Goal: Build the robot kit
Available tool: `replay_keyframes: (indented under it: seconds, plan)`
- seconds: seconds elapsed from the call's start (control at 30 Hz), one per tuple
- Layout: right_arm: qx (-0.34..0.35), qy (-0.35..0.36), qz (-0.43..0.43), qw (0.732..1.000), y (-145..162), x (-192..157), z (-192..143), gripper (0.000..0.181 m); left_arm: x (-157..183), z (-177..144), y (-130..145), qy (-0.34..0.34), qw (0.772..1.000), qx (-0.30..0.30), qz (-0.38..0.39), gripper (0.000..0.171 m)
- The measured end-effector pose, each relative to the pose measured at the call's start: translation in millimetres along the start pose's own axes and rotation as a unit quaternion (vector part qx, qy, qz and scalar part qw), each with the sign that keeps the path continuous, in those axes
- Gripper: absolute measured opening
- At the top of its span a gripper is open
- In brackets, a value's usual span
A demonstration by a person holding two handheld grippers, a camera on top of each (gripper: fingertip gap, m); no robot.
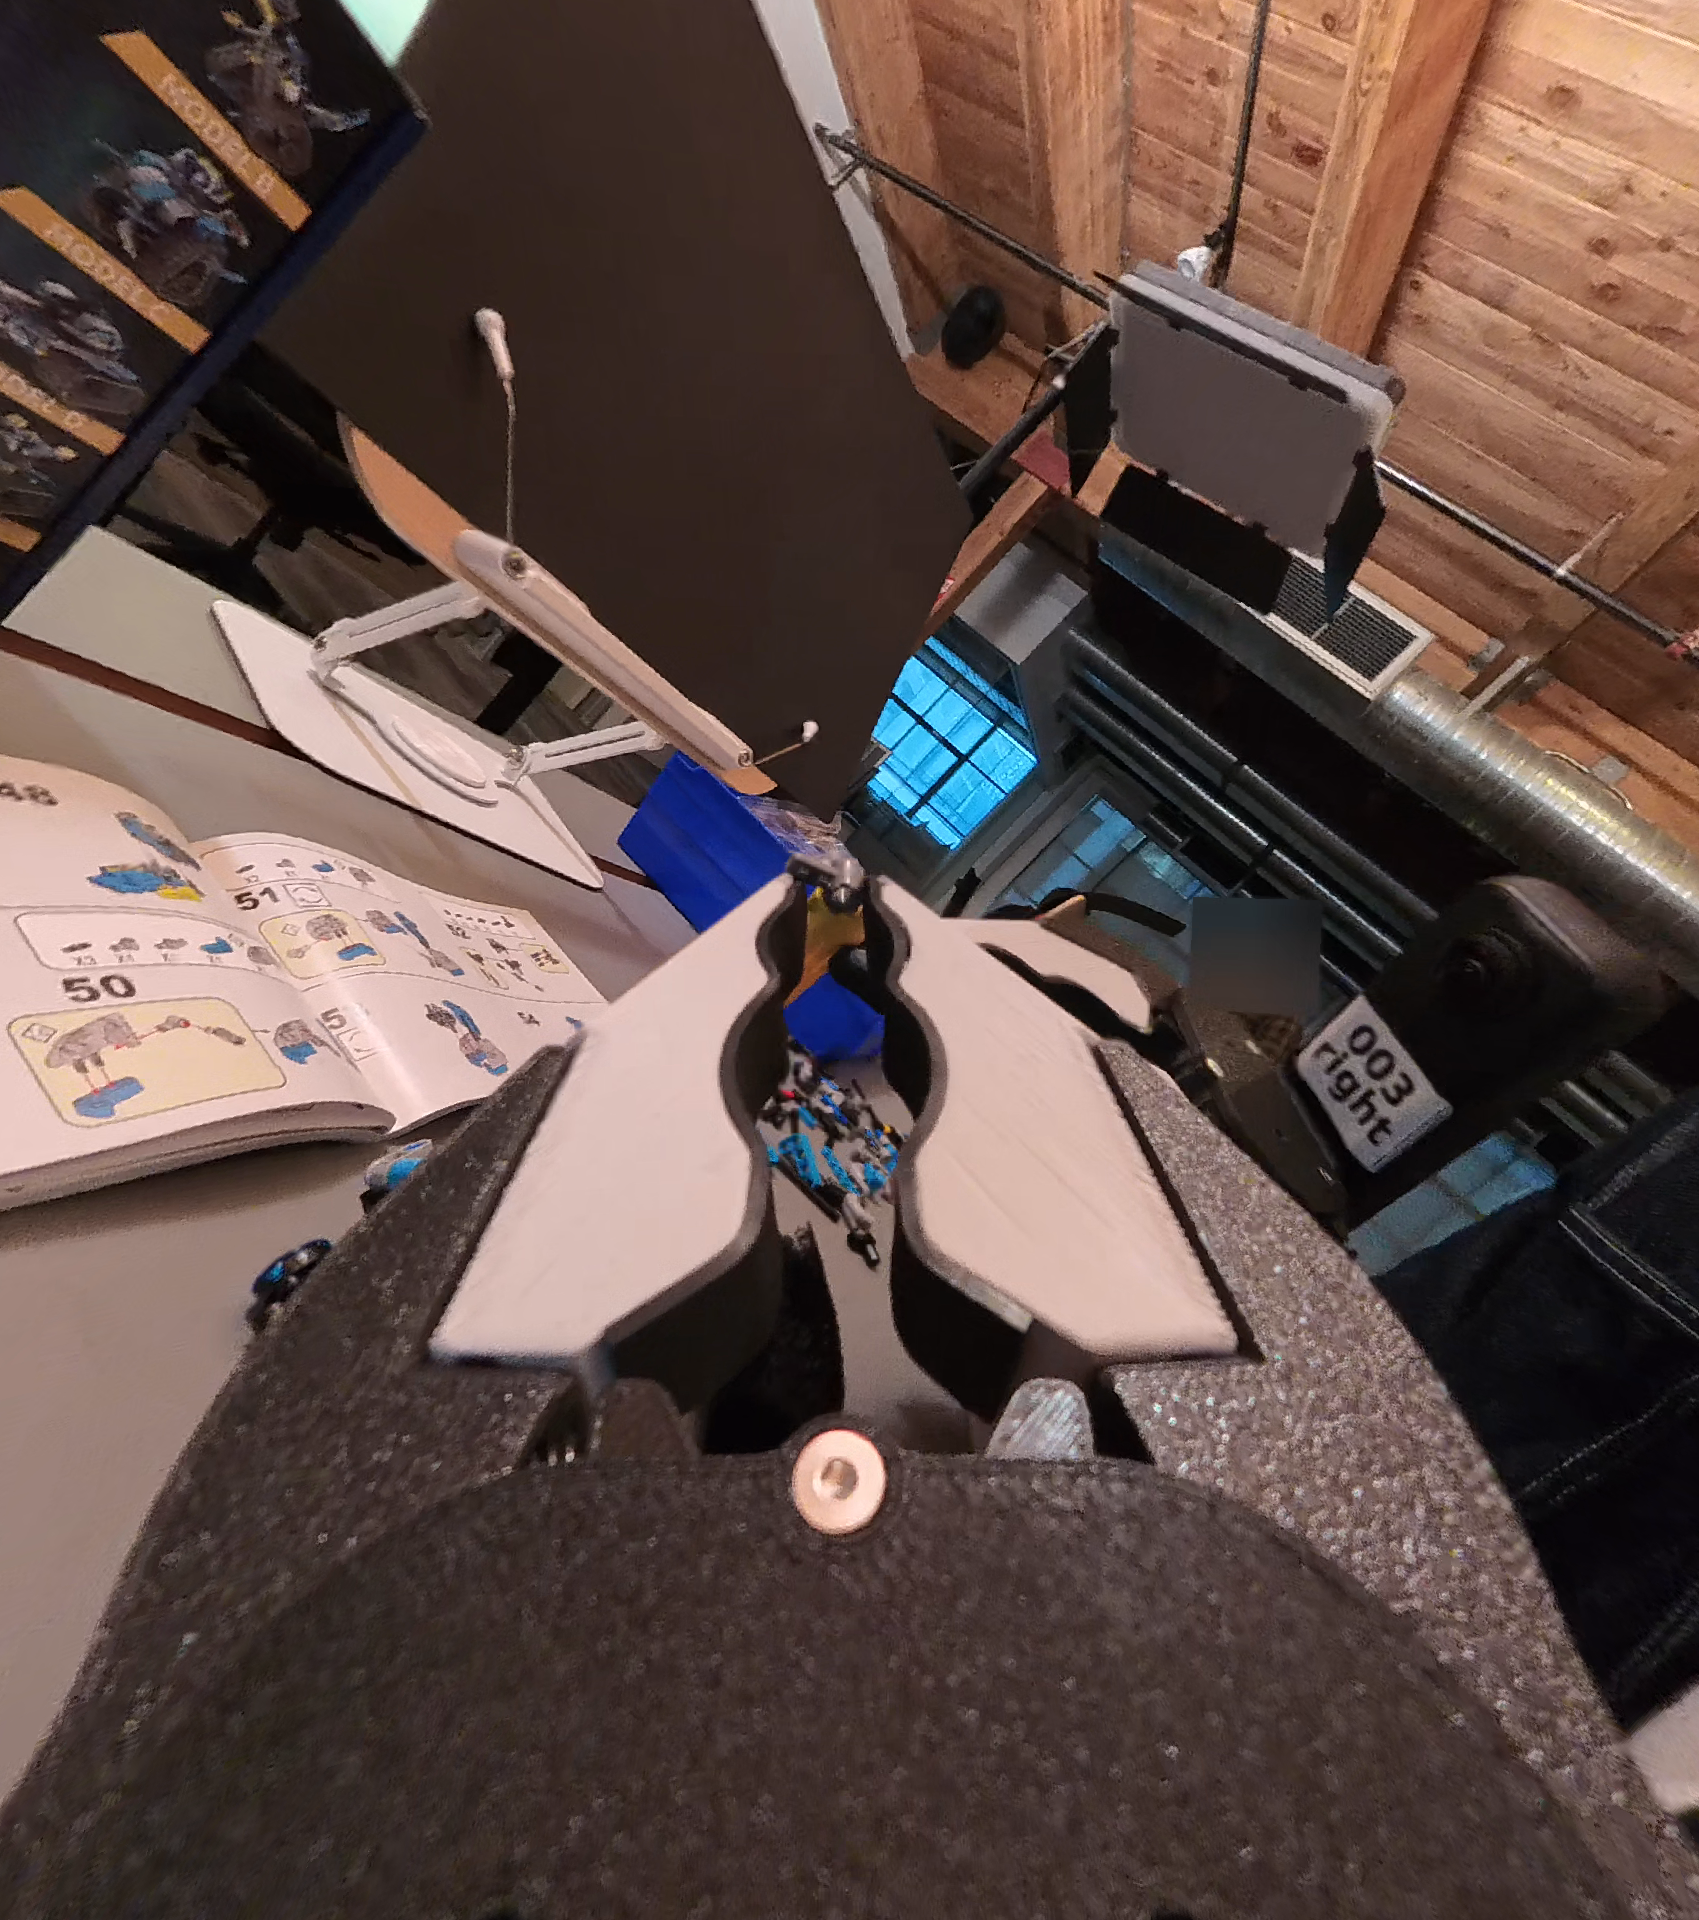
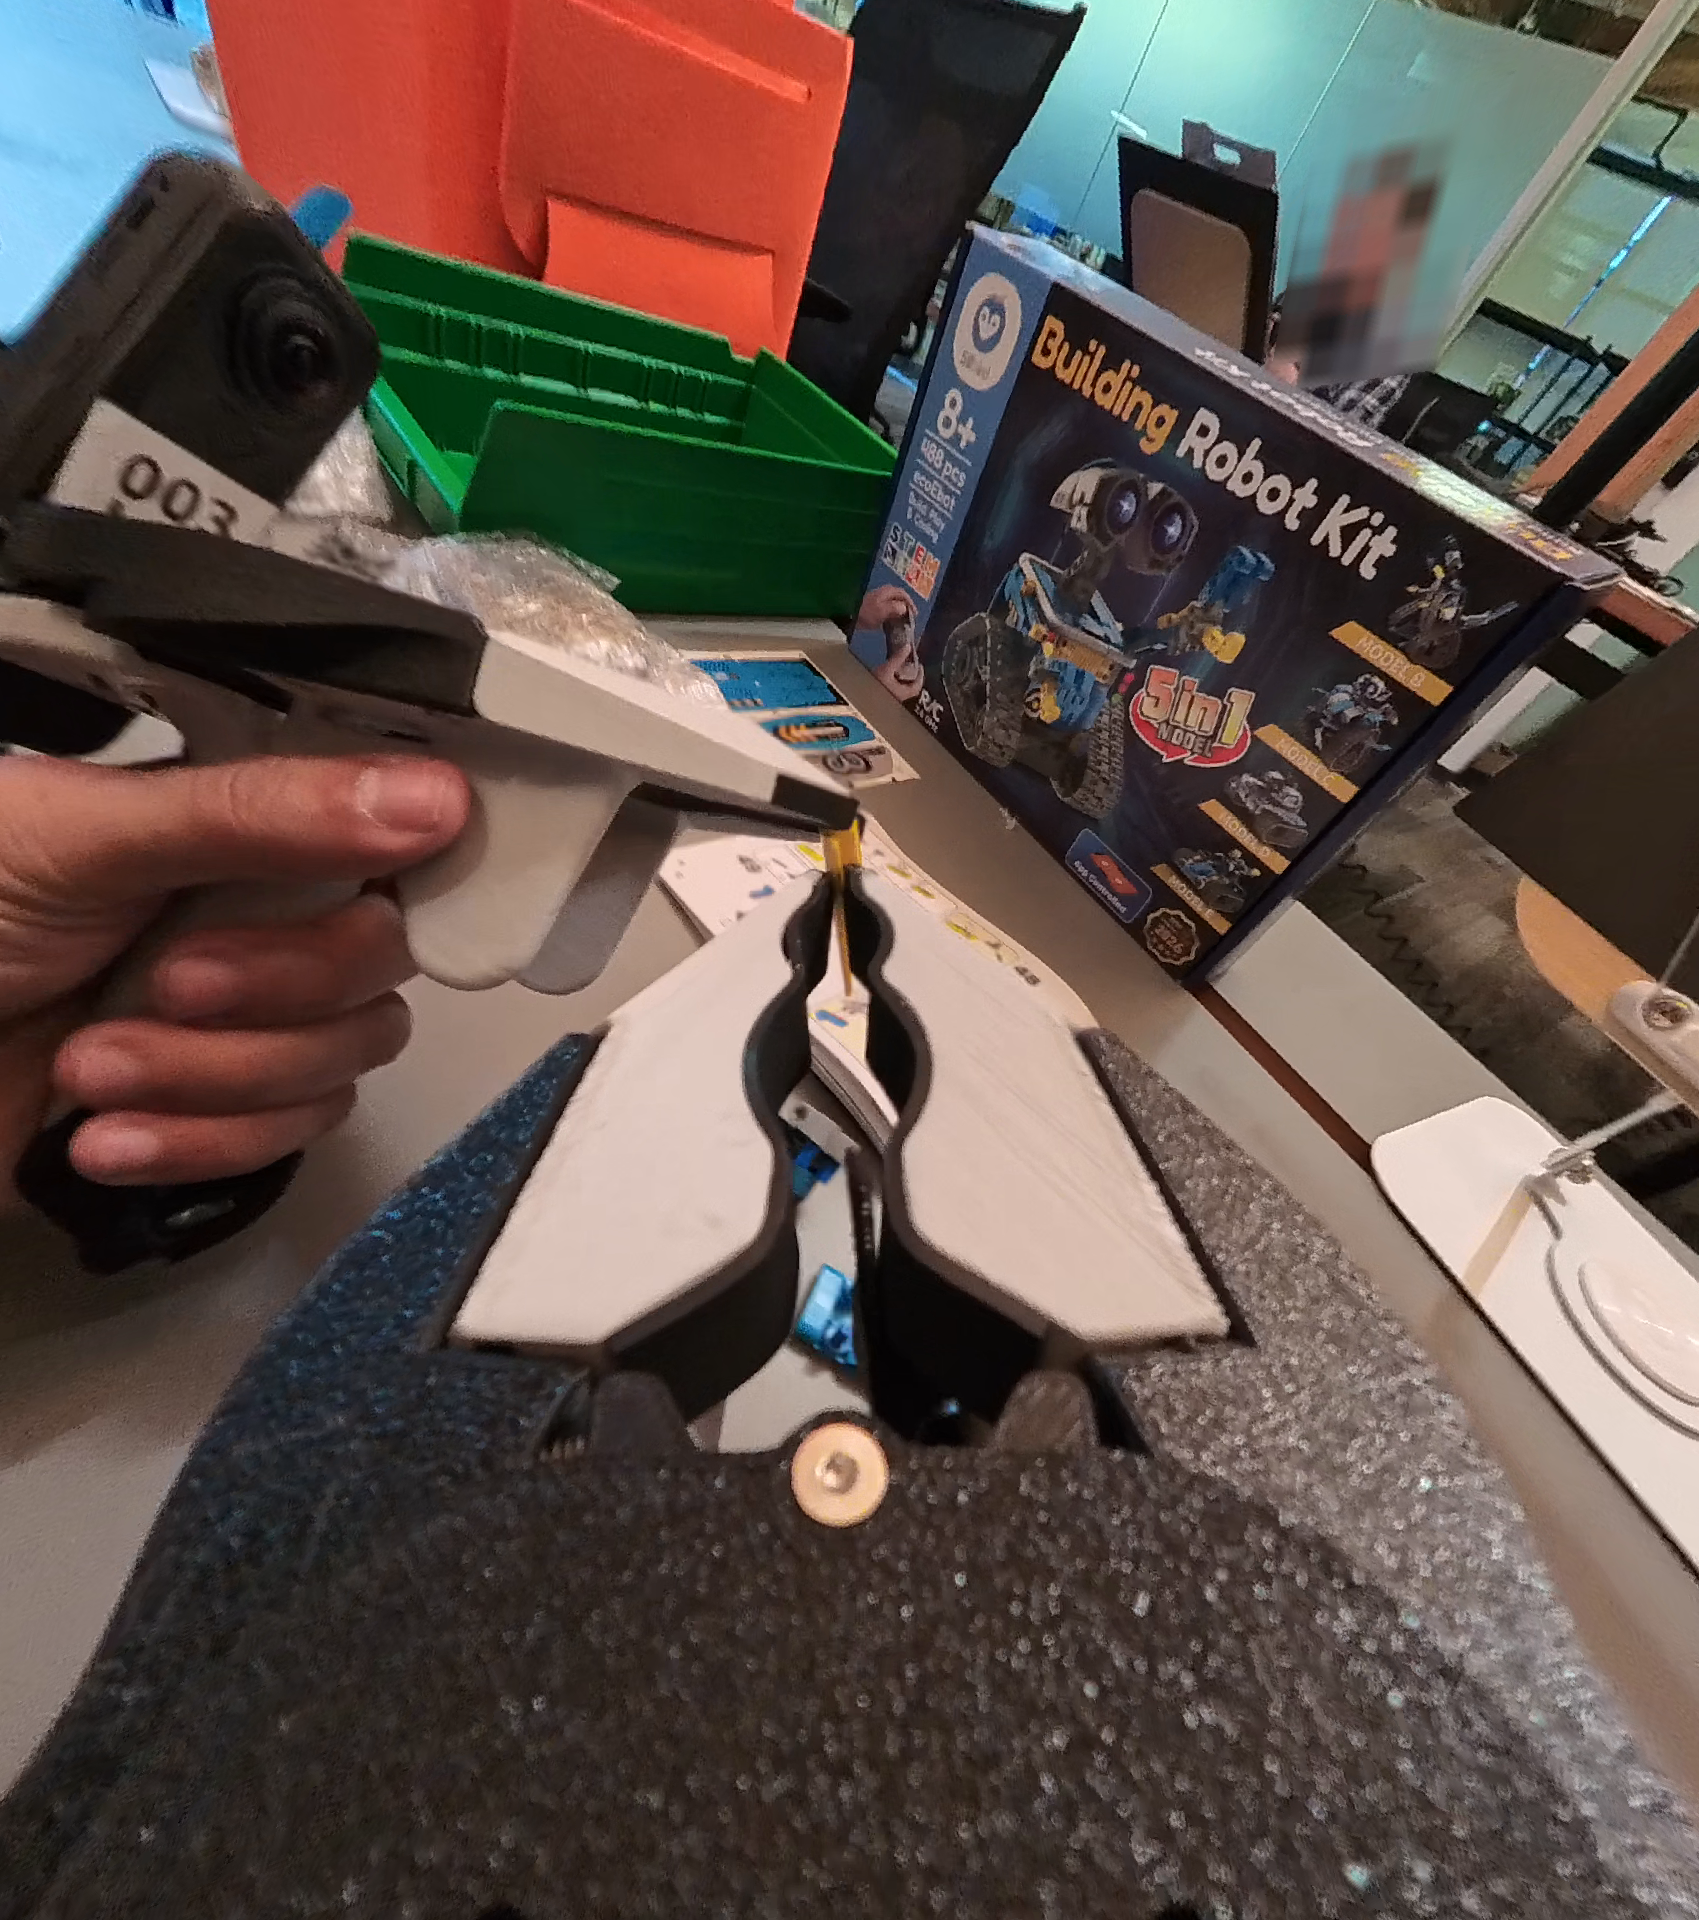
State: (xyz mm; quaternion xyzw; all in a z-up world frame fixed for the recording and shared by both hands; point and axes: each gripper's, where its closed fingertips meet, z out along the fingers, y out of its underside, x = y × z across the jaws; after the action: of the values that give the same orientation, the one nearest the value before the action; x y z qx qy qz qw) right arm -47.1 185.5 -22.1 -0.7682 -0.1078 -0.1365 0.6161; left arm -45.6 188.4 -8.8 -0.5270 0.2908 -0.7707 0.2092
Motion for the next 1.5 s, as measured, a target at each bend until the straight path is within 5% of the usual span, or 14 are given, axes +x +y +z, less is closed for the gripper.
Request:
replay_keyframes:
  seconds: [0.17, 0.27, 0.43, 0.63, 0.87, 1.13, 1.33, 1.5]
  plan:
    - [0.012, -0.056, 0.058, 0.997, -3.9, 19.6, -21.5, 0.022, -7.6, -13.0, -6.8, -0.034, 0.995, -0.042, 0.087, 0.010]
    - [-0.037, -0.118, 0.104, 0.987, 31.9, 43.9, -57.6, 0.029, -21.2, -23.5, 0.0, -0.070, 0.981, -0.105, 0.150, 0.010]
    - [-0.179, -0.279, 0.150, 0.931, 115.2, -0.7, -123.2, 0.020, -6.2, -18.8, -1.0, -0.013, 0.985, -0.107, 0.136, 0.011]
    - [-0.232, -0.297, 0.144, 0.915, 141.7, -46.9, -113.7, 0.019, -15.2, -18.9, 6.9, -0.038, 0.979, -0.129, 0.150, 0.011]
    - [-0.229, -0.281, 0.028, 0.932, 143.3, -63.0, -93.5, 0.023, -12.7, -19.9, 6.9, -0.028, 0.982, -0.129, 0.132, 0.011]
    - [-0.235, -0.366, 0.027, 0.900, 148.4, -69.9, -85.1, 0.007, -6.3, -18.7, 18.8, -0.026, 0.975, -0.158, 0.156, 0.011]
    - [-0.250, -0.337, 0.029, 0.907, 146.5, -65.1, -81.2, 0.004, -1.6, -16.3, 31.5, -0.021, 0.968, -0.187, 0.169, 0.011]
    - [-0.104, -0.290, 0.184, 0.933, 76.0, -39.6, -72.4, 0.005, 0.1, -12.1, 61.7, -0.018, 0.955, -0.246, 0.167, 0.011]
